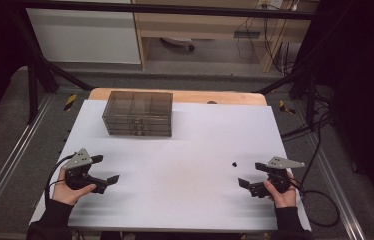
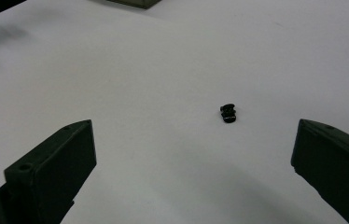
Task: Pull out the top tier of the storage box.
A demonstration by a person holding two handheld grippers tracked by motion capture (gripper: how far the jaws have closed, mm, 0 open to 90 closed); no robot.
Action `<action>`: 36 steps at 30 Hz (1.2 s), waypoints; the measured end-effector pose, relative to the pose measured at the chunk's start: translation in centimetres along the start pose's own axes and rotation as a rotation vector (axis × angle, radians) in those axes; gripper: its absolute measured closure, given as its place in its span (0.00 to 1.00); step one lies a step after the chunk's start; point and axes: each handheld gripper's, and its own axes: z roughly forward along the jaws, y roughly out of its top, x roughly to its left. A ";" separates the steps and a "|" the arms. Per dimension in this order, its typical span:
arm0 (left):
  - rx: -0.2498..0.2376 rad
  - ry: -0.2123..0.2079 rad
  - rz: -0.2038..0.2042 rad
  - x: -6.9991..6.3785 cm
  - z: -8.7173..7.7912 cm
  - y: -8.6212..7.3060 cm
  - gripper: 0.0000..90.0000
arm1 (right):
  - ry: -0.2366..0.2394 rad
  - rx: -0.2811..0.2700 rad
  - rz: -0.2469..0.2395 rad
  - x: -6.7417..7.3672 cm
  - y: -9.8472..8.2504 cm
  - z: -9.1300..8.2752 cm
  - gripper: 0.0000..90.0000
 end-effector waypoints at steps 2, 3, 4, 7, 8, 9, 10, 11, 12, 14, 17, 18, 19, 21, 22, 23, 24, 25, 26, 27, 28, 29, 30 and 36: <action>-0.001 -0.002 0.002 0.0 0.0 0.1 0.00 | -0.001 0.001 0.003 0.0 0.0 0.0 0.01; 0.000 -0.003 0.005 -0.1 0.0 0.2 0.00 | -0.001 0.001 0.001 0.0 0.0 0.0 0.01; 0.001 -0.003 0.008 -0.1 0.0 0.2 0.00 | -0.001 0.001 0.000 0.0 0.0 0.0 0.01; 0.007 -0.001 0.017 -0.1 0.1 0.4 0.00 | -0.002 0.002 0.003 0.0 0.0 0.0 0.01; 0.007 -0.001 0.019 -0.1 0.1 0.5 0.00 | -0.002 0.002 0.001 0.0 0.0 0.0 0.01; 0.006 -0.001 0.019 -0.1 0.0 0.5 0.00 | -0.003 0.002 -0.001 0.0 0.0 0.0 0.01; 0.005 0.001 0.020 -0.1 0.0 0.6 0.00 | -0.004 0.002 -0.002 0.0 0.0 0.0 0.01; 0.006 0.001 0.023 -0.1 0.0 0.6 0.00 | -0.004 0.003 0.000 0.0 0.0 0.0 0.01; 0.009 0.001 0.028 -0.1 0.0 0.7 0.00 | -0.004 0.003 0.001 0.0 0.0 0.0 0.01; 0.012 0.003 0.033 -0.1 0.1 0.9 0.00 | -0.005 0.003 0.000 0.0 0.0 0.0 0.01; 0.016 0.003 0.041 -0.1 0.1 1.1 0.00 | -0.005 0.003 0.000 0.0 0.0 0.0 0.01; 0.019 0.003 0.046 -0.1 0.1 1.1 0.00 | -0.005 0.004 0.002 0.0 0.0 0.0 0.01; 0.019 0.003 0.048 -0.1 0.1 1.2 0.00 | -0.005 0.003 -0.001 0.0 0.0 0.0 0.01; 0.022 0.004 0.051 0.0 0.1 1.3 0.00 | -0.006 0.003 -0.003 0.0 0.0 0.1 0.01; 0.023 0.004 0.051 0.0 0.1 1.3 0.00 | -0.006 0.004 -0.003 0.0 0.0 0.1 0.01; 0.028 0.005 0.055 0.0 0.1 1.4 0.00 | -0.005 0.005 -0.001 0.0 0.0 0.1 0.01; 0.029 0.006 0.059 0.0 0.1 1.4 0.00 | -0.004 0.006 -0.001 0.0 0.0 0.1 0.01; 0.030 0.006 0.059 0.0 0.1 1.5 0.00 | -0.005 0.006 -0.003 0.0 0.0 0.1 0.01; 0.031 0.006 0.060 0.0 0.2 1.5 0.00 | -0.005 0.007 -0.004 0.0 0.0 0.1 0.01; 0.033 0.007 0.062 0.0 0.2 1.6 0.00 | -0.005 0.007 -0.003 0.0 0.0 0.1 0.01; 0.034 0.008 0.063 0.1 0.2 1.7 0.00 | -0.004 0.007 -0.004 0.0 0.0 0.1 0.01; 0.034 0.009 0.064 0.1 0.2 1.7 0.00 | -0.004 0.007 -0.003 0.0 0.0 0.1 0.01; 0.036 0.010 0.064 0.1 0.3 1.8 0.00 | -0.005 0.007 -0.003 0.0 0.0 0.1 0.01; 0.051 0.016 0.080 0.2 0.3 2.2 0.00 | -0.005 0.009 -0.002 0.0 0.0 0.1 0.01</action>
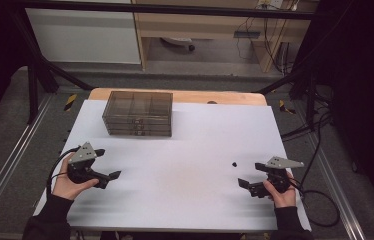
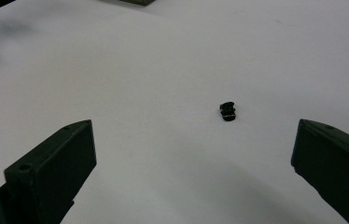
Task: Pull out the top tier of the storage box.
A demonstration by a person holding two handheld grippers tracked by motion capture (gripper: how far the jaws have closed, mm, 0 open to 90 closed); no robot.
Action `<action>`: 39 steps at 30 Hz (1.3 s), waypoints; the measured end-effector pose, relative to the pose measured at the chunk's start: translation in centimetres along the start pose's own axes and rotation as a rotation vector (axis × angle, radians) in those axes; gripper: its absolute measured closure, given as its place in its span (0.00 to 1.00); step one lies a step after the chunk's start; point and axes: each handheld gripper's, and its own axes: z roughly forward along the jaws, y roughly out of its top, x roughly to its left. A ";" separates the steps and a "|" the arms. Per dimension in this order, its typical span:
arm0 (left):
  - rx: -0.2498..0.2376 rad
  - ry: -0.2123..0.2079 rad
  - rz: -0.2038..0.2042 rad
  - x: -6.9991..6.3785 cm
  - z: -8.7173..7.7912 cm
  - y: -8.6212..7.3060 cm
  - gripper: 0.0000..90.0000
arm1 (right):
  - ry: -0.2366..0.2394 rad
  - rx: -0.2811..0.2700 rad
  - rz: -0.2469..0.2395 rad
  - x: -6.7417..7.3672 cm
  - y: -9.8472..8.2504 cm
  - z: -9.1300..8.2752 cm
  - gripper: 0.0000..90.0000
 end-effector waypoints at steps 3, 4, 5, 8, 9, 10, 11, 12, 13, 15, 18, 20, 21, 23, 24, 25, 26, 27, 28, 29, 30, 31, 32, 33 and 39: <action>0.006 0.002 0.012 0.0 0.0 0.3 0.00 | 0.000 0.000 -0.001 0.0 0.0 0.0 0.01; 0.007 0.002 0.015 0.0 0.0 0.3 0.00 | 0.000 0.000 -0.001 0.0 0.0 0.0 0.01; 0.010 0.004 0.019 0.0 0.0 0.4 0.00 | 0.000 0.000 -0.002 0.0 0.0 0.0 0.01; 0.016 0.009 0.027 0.1 0.1 0.6 0.00 | 0.000 0.000 -0.001 0.0 0.0 0.0 0.01; 0.019 0.011 0.031 0.1 0.1 0.7 0.00 | 0.000 0.000 -0.001 0.0 0.0 0.0 0.01; 0.020 0.012 0.033 0.1 0.1 0.8 0.00 | 0.000 0.000 -0.002 0.0 0.0 0.0 0.01; 0.021 0.013 0.036 0.2 0.1 0.9 0.00 | -0.001 0.000 -0.001 0.0 0.0 0.0 0.01; 0.022 0.016 0.038 0.2 0.1 0.9 0.00 | -0.001 0.000 -0.001 0.0 0.0 0.0 0.01; 0.024 0.017 0.039 0.3 0.2 1.0 0.00 | -0.001 0.000 -0.001 0.0 0.0 0.0 0.01; 0.022 0.019 0.038 0.3 0.2 1.1 0.00 | -0.001 0.000 -0.002 0.0 0.0 -0.1 0.01; 0.027 0.022 0.044 0.5 0.2 1.3 0.00 | -0.001 0.000 -0.002 0.0 0.0 0.0 0.01; 0.027 0.025 0.048 0.5 0.2 1.4 0.00 | -0.001 0.001 -0.002 0.0 0.0 0.0 0.01; 0.029 0.025 0.051 0.6 0.3 1.4 0.00 | -0.001 0.001 -0.001 0.0 0.0 0.0 0.01; 0.031 0.026 0.055 0.6 0.3 1.5 0.00 | -0.002 0.001 -0.002 0.0 0.0 0.0 0.01; 0.032 0.028 0.057 0.6 0.4 1.6 0.00 | -0.001 0.001 -0.001 0.0 0.0 0.0 0.01; 0.034 0.029 0.060 0.6 0.4 1.7 0.00 | -0.002 0.000 -0.001 0.0 0.0 0.0 0.01; 0.036 0.029 0.064 0.7 0.4 1.8 0.00 | -0.003 0.000 -0.002 0.0 0.0 0.0 0.01; 0.037 0.030 0.067 0.7 0.5 1.9 0.00 | -0.002 0.000 -0.001 0.0 0.0 0.0 0.01; 0.038 0.031 0.071 0.7 0.5 1.9 0.00 | -0.002 0.001 -0.002 0.0 0.0 0.0 0.01; 0.041 0.032 0.076 0.7 0.5 2.0 0.00 | -0.002 0.001 -0.002 0.0 0.0 0.0 0.01; 0.045 0.035 0.081 0.7 0.6 2.1 0.00 | -0.002 0.001 -0.002 0.0 0.0 0.0 0.01; 0.047 0.037 0.087 0.7 0.6 2.2 0.00 | -0.002 0.000 -0.002 0.0 0.0 0.0 0.01; 0.049 0.037 0.090 0.7 0.6 2.3 0.00 | -0.002 0.000 -0.002 0.0 0.0 -0.1 0.01; 0.050 0.038 0.093 0.7 0.7 2.3 0.00 | -0.001 0.000 -0.002 0.0 0.0 0.0 0.01; 0.068 0.050 0.112 0.8 0.9 2.6 0.01 | -0.003 0.002 0.000 0.0 0.0 0.0 0.01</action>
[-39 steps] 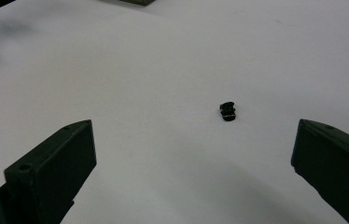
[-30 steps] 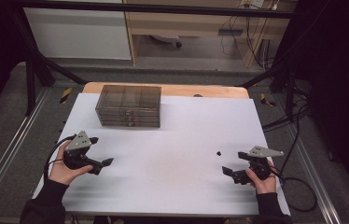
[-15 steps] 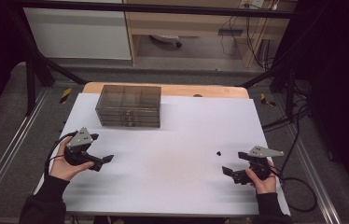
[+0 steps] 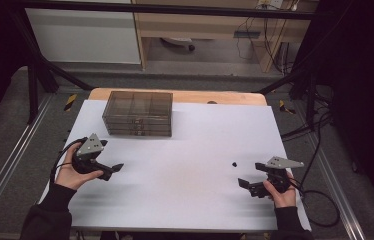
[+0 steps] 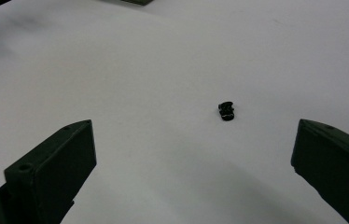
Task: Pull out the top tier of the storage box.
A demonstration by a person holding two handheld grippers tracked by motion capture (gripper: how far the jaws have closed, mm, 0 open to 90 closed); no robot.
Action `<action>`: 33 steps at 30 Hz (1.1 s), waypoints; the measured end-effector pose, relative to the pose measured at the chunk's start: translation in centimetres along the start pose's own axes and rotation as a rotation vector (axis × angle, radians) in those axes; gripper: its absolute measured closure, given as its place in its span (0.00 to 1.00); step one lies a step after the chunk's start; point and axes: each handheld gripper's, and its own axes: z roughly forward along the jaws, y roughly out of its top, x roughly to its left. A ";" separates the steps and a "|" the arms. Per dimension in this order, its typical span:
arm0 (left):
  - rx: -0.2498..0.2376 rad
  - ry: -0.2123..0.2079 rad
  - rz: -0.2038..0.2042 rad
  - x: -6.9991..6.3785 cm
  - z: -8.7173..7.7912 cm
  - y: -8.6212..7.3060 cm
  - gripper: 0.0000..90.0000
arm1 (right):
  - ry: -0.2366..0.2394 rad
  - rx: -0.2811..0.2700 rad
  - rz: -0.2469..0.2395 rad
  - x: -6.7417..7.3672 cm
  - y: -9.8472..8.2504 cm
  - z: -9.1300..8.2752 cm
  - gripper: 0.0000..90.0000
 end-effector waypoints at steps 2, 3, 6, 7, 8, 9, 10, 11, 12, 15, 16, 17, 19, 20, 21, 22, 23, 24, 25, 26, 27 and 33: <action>0.002 0.001 0.003 0.1 0.0 0.1 0.00 | 0.000 -0.001 -0.002 0.0 0.0 0.0 0.01; 0.004 0.003 0.006 0.1 0.1 0.1 0.01 | 0.000 0.000 -0.002 0.0 0.0 0.0 0.01; 0.010 0.006 0.011 0.2 0.2 0.3 0.00 | -0.001 0.000 -0.001 0.0 0.0 0.0 0.01; 0.013 0.008 0.013 0.2 0.2 0.3 0.01 | -0.002 -0.001 -0.001 0.0 0.0 0.0 0.01; 0.015 0.009 0.017 0.3 0.2 0.3 0.00 | -0.001 0.000 -0.001 0.0 0.0 0.0 0.01; 0.016 0.011 0.020 0.3 0.3 0.4 0.00 | -0.003 -0.001 -0.001 0.0 0.0 0.0 0.01; 0.016 0.013 0.021 0.3 0.3 0.4 0.00 | -0.002 -0.001 -0.002 0.0 0.0 0.0 0.01; 0.017 0.015 0.024 0.4 0.4 0.4 0.01 | -0.001 0.000 -0.001 0.0 0.0 0.0 0.01; 0.021 0.016 0.027 0.4 0.4 0.5 0.01 | -0.001 -0.001 -0.003 0.0 0.0 0.0 0.01; 0.026 0.020 0.036 0.5 0.6 0.6 0.01 | -0.003 -0.001 -0.001 0.0 0.0 0.0 0.01; 0.032 0.021 0.042 0.5 0.6 0.6 0.01 | -0.002 -0.001 -0.003 0.0 0.0 0.0 0.01; 0.036 0.024 0.049 0.5 0.7 0.7 0.01 | -0.002 0.000 -0.002 0.0 0.0 0.0 0.01; 0.036 0.031 0.056 0.5 0.9 0.7 0.01 | -0.002 0.000 -0.003 0.0 0.0 0.0 0.01; 0.039 0.035 0.061 0.5 1.0 0.8 0.01 | -0.004 0.001 -0.003 0.0 0.0 0.0 0.01; 0.039 0.038 0.065 0.5 1.0 0.8 0.01 | -0.003 0.000 -0.004 0.0 0.0 0.0 0.01; 0.041 0.039 0.065 0.5 1.1 0.8 0.01 | -0.003 0.000 -0.003 0.0 0.0 0.0 0.01; 0.045 0.041 0.065 0.6 1.2 0.8 0.01 | -0.003 0.000 -0.002 0.0 0.0 0.0 0.01; 0.047 0.043 0.068 0.6 1.3 0.8 0.01 | -0.003 0.000 -0.003 0.0 0.0 0.0 0.01; 0.048 0.045 0.069 0.6 1.3 0.8 0.01 | -0.004 0.000 -0.001 0.0 0.0 0.0 0.01; 0.050 0.045 0.069 0.7 1.4 0.8 0.01 | -0.004 0.000 -0.002 0.0 0.0 0.0 0.01; 0.054 0.047 0.070 0.7 1.5 0.8 0.01 | -0.003 0.001 -0.002 0.0 0.0 0.0 0.01; 0.062 0.059 0.086 0.8 1.8 1.1 0.01 | -0.004 0.001 -0.002 0.0 0.0 0.0 0.01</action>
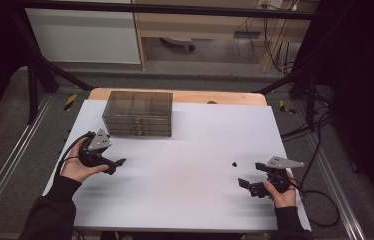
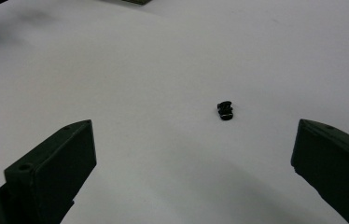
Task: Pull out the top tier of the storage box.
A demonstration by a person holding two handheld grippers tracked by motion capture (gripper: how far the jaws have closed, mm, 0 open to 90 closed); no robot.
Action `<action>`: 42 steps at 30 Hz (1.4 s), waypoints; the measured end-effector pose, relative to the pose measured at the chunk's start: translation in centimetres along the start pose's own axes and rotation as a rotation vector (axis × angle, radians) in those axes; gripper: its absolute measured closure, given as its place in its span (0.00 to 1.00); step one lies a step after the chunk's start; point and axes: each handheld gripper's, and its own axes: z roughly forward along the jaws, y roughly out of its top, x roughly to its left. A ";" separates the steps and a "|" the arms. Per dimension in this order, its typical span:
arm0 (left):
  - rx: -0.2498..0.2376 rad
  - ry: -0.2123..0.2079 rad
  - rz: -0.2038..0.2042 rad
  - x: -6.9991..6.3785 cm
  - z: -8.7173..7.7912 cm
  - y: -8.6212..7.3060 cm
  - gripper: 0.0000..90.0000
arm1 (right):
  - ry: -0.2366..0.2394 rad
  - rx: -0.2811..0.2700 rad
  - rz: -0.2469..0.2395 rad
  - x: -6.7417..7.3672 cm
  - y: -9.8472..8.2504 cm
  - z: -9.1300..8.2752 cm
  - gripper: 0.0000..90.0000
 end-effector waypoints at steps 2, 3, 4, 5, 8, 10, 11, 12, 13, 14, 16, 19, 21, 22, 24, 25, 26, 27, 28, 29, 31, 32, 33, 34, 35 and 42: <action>0.005 0.009 0.013 0.0 0.1 0.3 0.01 | 0.000 0.000 0.001 0.0 0.0 0.0 0.01; 0.004 0.011 0.019 0.0 0.2 0.4 0.01 | -0.001 0.000 0.002 0.0 0.0 0.0 0.01; 0.005 0.012 0.020 0.0 0.3 0.5 0.01 | 0.000 0.000 0.000 0.0 0.0 0.0 0.01; 0.010 0.013 0.026 0.0 0.3 0.6 0.01 | 0.000 0.000 -0.001 0.0 0.0 0.0 0.01; 0.013 0.015 0.036 0.1 0.5 0.8 0.01 | -0.001 0.002 -0.002 0.0 0.0 0.0 0.01; 0.009 0.016 0.034 0.1 0.7 0.9 0.01 | -0.003 0.004 -0.001 0.0 0.0 0.0 0.01; 0.010 0.017 0.038 0.1 0.7 0.9 0.01 | -0.003 0.004 0.001 0.0 0.0 0.0 0.01; 0.011 0.018 0.040 0.2 0.8 0.9 0.01 | -0.003 0.004 0.001 0.0 0.0 0.0 0.01; 0.010 0.019 0.039 0.2 0.8 0.9 0.01 | -0.002 0.005 0.000 0.0 0.0 0.0 0.01; 0.014 0.018 0.046 0.2 0.9 0.9 0.01 | -0.002 0.005 0.000 0.0 0.0 0.0 0.01; 0.020 0.022 0.058 0.2 1.0 1.0 0.01 | -0.002 0.005 0.000 0.0 0.0 0.0 0.01; 0.013 0.025 0.065 0.1 1.1 1.2 0.01 | -0.002 0.005 0.001 0.0 0.0 0.0 0.01; 0.016 0.030 0.072 0.1 1.3 1.4 0.02 | -0.002 0.005 0.001 0.0 0.0 0.1 0.01; 0.017 0.031 0.074 0.1 1.3 1.4 0.02 | -0.002 0.005 0.002 0.0 0.0 0.1 0.01; 0.024 0.037 0.086 0.1 1.5 1.6 0.02 | -0.002 0.004 0.001 0.0 0.0 0.1 0.01; 0.023 0.039 0.088 0.1 1.5 1.7 0.02 | -0.002 0.005 0.001 0.0 0.0 0.1 0.01; 0.023 0.040 0.091 0.1 1.6 1.7 0.02 | -0.002 0.005 -0.001 0.0 0.0 0.1 0.01; 0.026 0.041 0.097 0.1 1.6 1.8 0.02 | -0.001 0.004 -0.002 0.0 0.0 0.1 0.01; 0.026 0.042 0.099 0.2 1.7 1.9 0.02 | -0.002 0.006 0.000 0.0 0.0 0.1 0.01; 0.028 0.047 0.104 0.2 1.8 1.9 0.02 | -0.002 0.006 0.000 0.0 0.0 0.1 0.01; 0.030 0.051 0.113 0.1 1.9 2.1 0.02 | -0.002 0.005 -0.001 0.0 0.0 0.1 0.01; 0.026 0.056 0.117 0.1 2.0 2.1 0.02 | -0.002 0.006 -0.002 0.0 0.0 0.1 0.01; 0.023 0.058 0.119 0.1 2.0 2.2 0.02 | -0.002 0.006 -0.003 0.0 0.0 0.1 0.01; 0.021 0.057 0.120 0.1 2.1 2.2 0.02 | -0.002 0.006 -0.003 0.0 0.0 0.1 0.01; 0.023 0.060 0.122 0.2 2.1 2.2 0.02 | -0.001 0.006 -0.003 0.0 0.0 0.1 0.01; 0.031 0.075 0.129 0.4 2.5 2.0 0.02 | -0.002 0.006 -0.005 0.0 -0.1 0.1 0.01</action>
